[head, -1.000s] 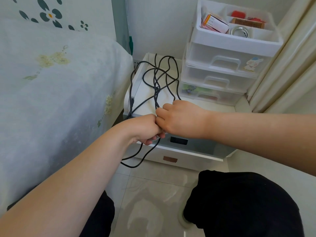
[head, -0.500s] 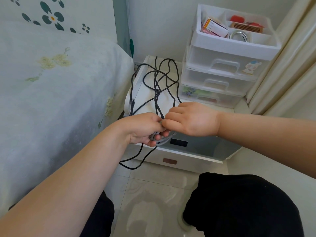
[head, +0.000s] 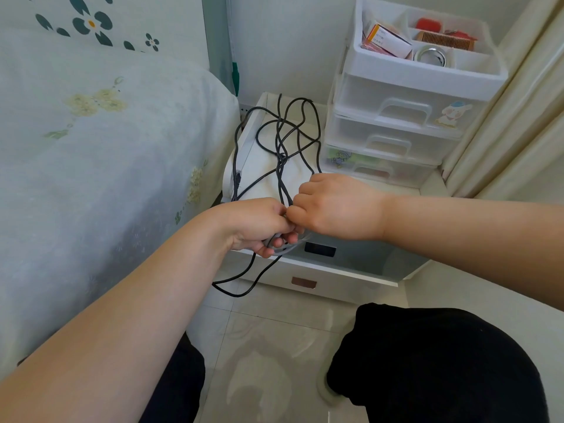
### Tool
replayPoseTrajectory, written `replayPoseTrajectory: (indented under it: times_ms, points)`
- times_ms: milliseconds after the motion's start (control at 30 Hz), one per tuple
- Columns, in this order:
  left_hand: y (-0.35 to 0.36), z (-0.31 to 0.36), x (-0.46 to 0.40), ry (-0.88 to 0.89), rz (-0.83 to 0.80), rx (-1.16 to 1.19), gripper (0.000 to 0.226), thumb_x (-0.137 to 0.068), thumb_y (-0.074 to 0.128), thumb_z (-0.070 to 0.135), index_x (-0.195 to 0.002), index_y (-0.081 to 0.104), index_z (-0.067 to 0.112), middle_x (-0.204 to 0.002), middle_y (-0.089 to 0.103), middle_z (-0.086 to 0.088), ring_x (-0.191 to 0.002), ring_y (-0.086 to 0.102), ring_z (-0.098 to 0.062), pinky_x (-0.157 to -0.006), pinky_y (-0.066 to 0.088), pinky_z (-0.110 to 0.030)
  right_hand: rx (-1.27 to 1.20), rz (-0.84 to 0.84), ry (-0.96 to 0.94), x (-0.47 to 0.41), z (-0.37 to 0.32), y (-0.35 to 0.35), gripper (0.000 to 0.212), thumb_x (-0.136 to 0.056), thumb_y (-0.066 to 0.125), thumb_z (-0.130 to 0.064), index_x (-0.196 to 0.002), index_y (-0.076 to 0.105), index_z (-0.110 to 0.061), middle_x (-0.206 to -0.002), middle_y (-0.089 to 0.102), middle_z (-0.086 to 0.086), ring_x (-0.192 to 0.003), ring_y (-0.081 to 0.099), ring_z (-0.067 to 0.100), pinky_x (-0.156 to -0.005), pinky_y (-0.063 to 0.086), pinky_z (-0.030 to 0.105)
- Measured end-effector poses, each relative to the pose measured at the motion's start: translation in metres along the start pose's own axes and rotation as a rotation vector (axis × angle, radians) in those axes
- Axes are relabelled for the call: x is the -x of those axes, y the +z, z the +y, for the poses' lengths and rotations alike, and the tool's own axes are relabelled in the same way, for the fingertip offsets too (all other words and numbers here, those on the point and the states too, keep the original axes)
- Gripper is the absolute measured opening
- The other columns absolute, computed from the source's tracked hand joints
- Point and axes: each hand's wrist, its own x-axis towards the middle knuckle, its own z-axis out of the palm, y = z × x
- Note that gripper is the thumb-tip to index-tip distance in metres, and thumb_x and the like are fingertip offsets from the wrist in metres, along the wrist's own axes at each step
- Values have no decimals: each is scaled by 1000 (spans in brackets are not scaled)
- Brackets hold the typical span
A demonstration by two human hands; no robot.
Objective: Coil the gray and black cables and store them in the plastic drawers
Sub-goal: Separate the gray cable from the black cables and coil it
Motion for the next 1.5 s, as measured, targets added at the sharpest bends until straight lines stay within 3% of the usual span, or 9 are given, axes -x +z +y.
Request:
replayPoseTrajectory:
  times_ms: [267, 500, 733, 1000, 1233, 1300, 1367, 1433, 1500]
  points:
    - [-4, 2, 2, 6, -64, 10, 24, -95, 41, 1, -81, 57, 11, -69, 51, 2, -53, 40, -7, -52, 39, -21, 43, 28, -154, 0, 11, -2, 10, -81, 49, -4, -77, 57, -7, -67, 54, 8, -60, 52, 26, -50, 42, 31]
    - [0, 3, 3, 23, -12, -4, 13, -101, 46, 18, -93, 56, 13, -70, 50, 4, -54, 38, -6, -54, 38, -20, 143, -49, 26, 5, 6, 5, 22, -83, 35, -6, -74, 55, -7, -71, 55, 8, -60, 51, 25, -50, 39, 32]
    - [0, 2, -1, -20, 0, -11, 29, -93, 35, -1, -75, 53, 13, -66, 48, 2, -55, 39, -8, -52, 40, -22, 151, -64, -99, 1, 9, 4, 5, -71, 60, -6, -72, 60, -11, -64, 55, 4, -58, 51, 23, -51, 36, 29]
    - [4, 1, -1, -45, -22, 17, 18, -96, 39, 3, -93, 55, 11, -72, 51, 1, -54, 43, -7, -51, 43, -21, 13, -84, -183, -6, 18, 2, 8, -67, 62, -8, -73, 64, -13, -66, 59, 1, -63, 55, 24, -55, 43, 28]
    - [13, 0, -1, 4, 83, 62, 18, -99, 39, 9, -92, 54, 14, -83, 56, 0, -64, 48, -8, -64, 48, -26, -201, -155, 97, -1, 7, 2, 16, -61, 75, -7, -69, 61, -10, -62, 56, 4, -59, 53, 26, -54, 44, 28]
    - [16, 1, -1, 33, 129, 109, 17, -99, 38, 8, -97, 54, 15, -90, 60, 0, -74, 57, -10, -71, 52, -29, -291, -163, 198, 0, 4, 2, 9, -71, 69, -11, -70, 60, -8, -64, 57, 5, -60, 52, 26, -57, 48, 30]
    - [18, 2, -1, 70, 161, 139, 20, -99, 37, 8, -102, 53, 20, -104, 63, 0, -94, 62, -13, -83, 52, -34, -385, -182, 343, -1, 1, 0, 17, -86, 53, -19, -75, 60, -8, -71, 59, 7, -68, 53, 27, -65, 48, 30]
    - [19, 3, -2, 119, 204, 175, 23, -98, 39, 8, -111, 50, 22, -116, 59, -1, -110, 59, -15, -94, 51, -40, -488, -231, 533, -3, -2, -2, 22, -94, 44, -21, -82, 57, -10, -80, 56, 5, -81, 52, 26, -73, 45, 36]
    - [20, 4, -4, 175, 278, 210, 30, -95, 41, 9, -122, 47, 20, -119, 56, -4, -115, 54, -15, -100, 47, -45, -623, -196, 704, -6, -4, -5, 27, -97, 41, -20, -71, 47, -18, -71, 47, -3, -73, 47, 21, -68, 39, 35]
